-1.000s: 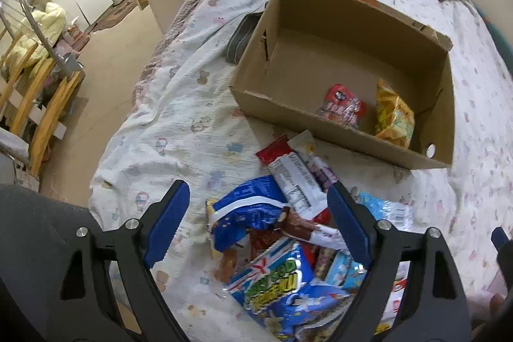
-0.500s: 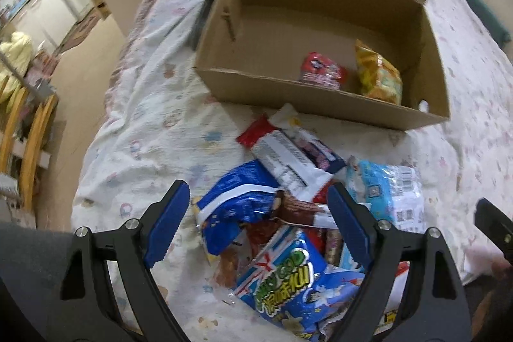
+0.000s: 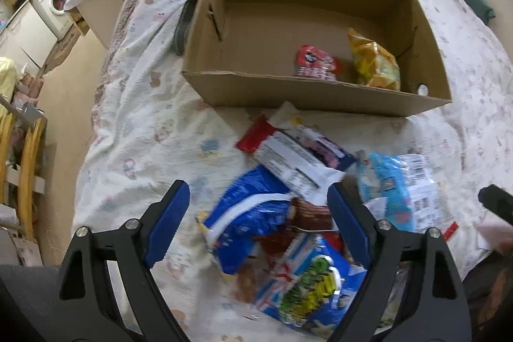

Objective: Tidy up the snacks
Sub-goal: 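Withdraw both tools from the box back toward the snack pile, then grasp the white Pop-Pan bag with the right tool while the left tool grasps the blue chip bag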

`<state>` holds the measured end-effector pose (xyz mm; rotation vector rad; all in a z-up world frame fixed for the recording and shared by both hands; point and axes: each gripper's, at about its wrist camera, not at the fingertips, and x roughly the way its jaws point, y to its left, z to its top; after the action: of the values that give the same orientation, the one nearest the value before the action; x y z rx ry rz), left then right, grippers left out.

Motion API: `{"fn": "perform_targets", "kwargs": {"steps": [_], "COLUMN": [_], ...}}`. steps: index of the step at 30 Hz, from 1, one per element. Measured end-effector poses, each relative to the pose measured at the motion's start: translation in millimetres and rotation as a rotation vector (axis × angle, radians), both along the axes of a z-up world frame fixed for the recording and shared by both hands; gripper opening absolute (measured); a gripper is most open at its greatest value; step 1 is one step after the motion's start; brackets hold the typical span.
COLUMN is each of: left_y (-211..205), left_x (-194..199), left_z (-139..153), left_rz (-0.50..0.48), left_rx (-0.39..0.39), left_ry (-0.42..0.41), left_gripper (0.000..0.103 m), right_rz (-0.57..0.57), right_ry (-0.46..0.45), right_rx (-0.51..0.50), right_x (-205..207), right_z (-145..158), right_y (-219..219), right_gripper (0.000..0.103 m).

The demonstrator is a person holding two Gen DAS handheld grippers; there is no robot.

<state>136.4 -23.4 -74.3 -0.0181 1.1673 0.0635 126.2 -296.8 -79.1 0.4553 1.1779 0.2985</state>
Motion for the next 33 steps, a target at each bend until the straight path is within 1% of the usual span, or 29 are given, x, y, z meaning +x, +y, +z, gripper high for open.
{"fn": "perform_targets", "kwargs": {"steps": [3,5,7,10,12,14,15,17,19,20,24,25,26,28,29,31,33], "left_y": [11,15,19,29,34,39,39,43,48,52,67,69,71,75,76,78,80], "left_x": [-2,-2,-2,-3,-5,-7,-7,-8,-8,-8,-8,-8,-7,-5,-4,-3,-3], "left_z": [3,4,3,4,5,4,3,0,-3,-3,-3,-4,-5,-7,-7,-8,-10], "left_rz": [0.001,-0.003,0.006,0.044,0.059,0.068,0.070,0.078,0.091,0.102,0.152,0.162,0.170,0.188,0.194,0.210,0.224], "left_rx": [-0.030,-0.027,-0.040,-0.099,-0.112,-0.122,-0.128,-0.148,-0.152,-0.154,-0.198,-0.202,-0.201,-0.205,-0.207,-0.203,-0.193], "left_ry": [-0.023,-0.029,-0.020,-0.007,-0.008,0.001,0.007,0.026,0.037,0.041,0.049,0.052,0.056,0.067,0.070,0.070,0.072], "left_gripper": [0.085,0.086,0.085,0.085,0.086,0.085,0.086,0.086,0.086,0.086,0.085,0.085,0.085,0.085,0.085,0.086,0.085], "right_rz": [-0.011,-0.022,-0.033,-0.053,-0.068,-0.077,-0.070,-0.036,0.043,0.071,0.196,0.240,0.267,0.313,0.335,0.366,0.377], "right_ry": [0.009,0.007,0.011,0.023,0.039,0.076,0.099,0.138,0.193,0.201,0.127,0.122,0.118,0.112,0.123,0.150,0.151], "right_rx": [0.029,0.043,0.041,0.064,0.092,0.135,0.160,0.179,0.196,0.196,0.147,0.136,0.103,0.005,-0.053,-0.116,-0.159], "right_x": [0,0,0,3,5,8,9,10,8,6,-17,-22,-24,-27,-28,-30,-31], "right_z": [-1,0,-1,-3,-7,-14,-18,-25,-30,-29,-11,-9,-9,-13,-20,-34,-45], "right_y": [-3,-4,-6,-11,-14,-15,-12,-3,13,19,45,54,62,77,84,98,103], "right_gripper": [0.103,0.103,0.103,0.103,0.103,0.103,0.103,0.103,0.103,0.103,0.103,0.103,0.103,0.103,0.103,0.103,0.102]}}
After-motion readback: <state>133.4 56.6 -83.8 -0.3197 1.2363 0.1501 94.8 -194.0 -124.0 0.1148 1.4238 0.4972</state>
